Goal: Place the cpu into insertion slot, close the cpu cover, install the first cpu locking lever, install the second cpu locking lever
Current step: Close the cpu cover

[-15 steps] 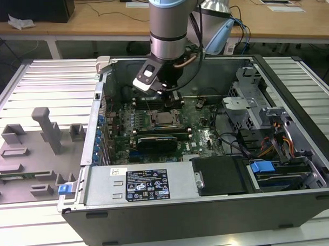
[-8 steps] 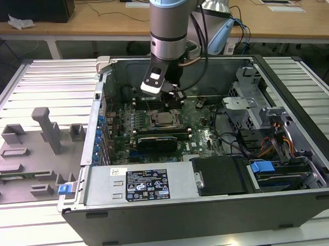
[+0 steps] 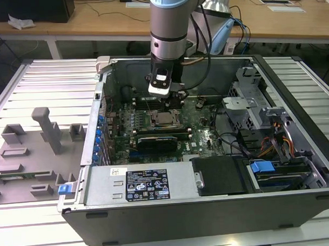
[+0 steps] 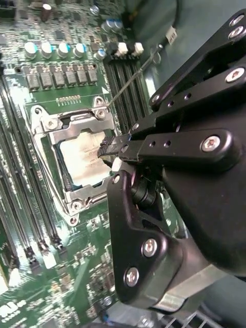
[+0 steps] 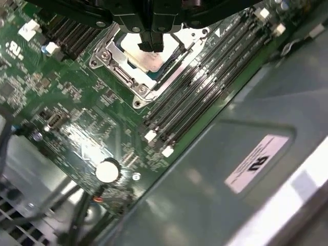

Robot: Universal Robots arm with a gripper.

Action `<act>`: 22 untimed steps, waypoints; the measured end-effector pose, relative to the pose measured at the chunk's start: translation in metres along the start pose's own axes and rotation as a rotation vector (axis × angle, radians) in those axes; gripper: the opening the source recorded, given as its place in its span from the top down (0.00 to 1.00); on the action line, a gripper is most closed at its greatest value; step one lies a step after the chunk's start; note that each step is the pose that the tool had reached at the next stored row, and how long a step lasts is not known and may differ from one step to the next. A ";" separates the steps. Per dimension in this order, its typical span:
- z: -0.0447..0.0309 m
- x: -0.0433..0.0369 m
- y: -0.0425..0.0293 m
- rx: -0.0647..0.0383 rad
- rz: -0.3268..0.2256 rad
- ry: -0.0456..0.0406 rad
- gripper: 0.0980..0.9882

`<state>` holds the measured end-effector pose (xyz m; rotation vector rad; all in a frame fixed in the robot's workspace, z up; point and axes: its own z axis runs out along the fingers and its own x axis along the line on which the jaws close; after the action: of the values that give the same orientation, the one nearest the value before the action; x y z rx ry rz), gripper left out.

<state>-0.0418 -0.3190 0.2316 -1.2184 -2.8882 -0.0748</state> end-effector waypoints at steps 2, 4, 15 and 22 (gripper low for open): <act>0.0000 0.0000 0.0000 0.001 -0.039 0.0016 0.99; 0.0000 0.0000 0.0000 0.002 -0.080 0.0031 0.99; 0.0001 0.0000 0.0000 0.009 -0.334 0.0132 0.99; 0.0002 0.0000 0.0000 0.013 -0.488 0.0193 0.99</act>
<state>-0.0418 -0.3189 0.2314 -0.4828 -3.0866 -0.0683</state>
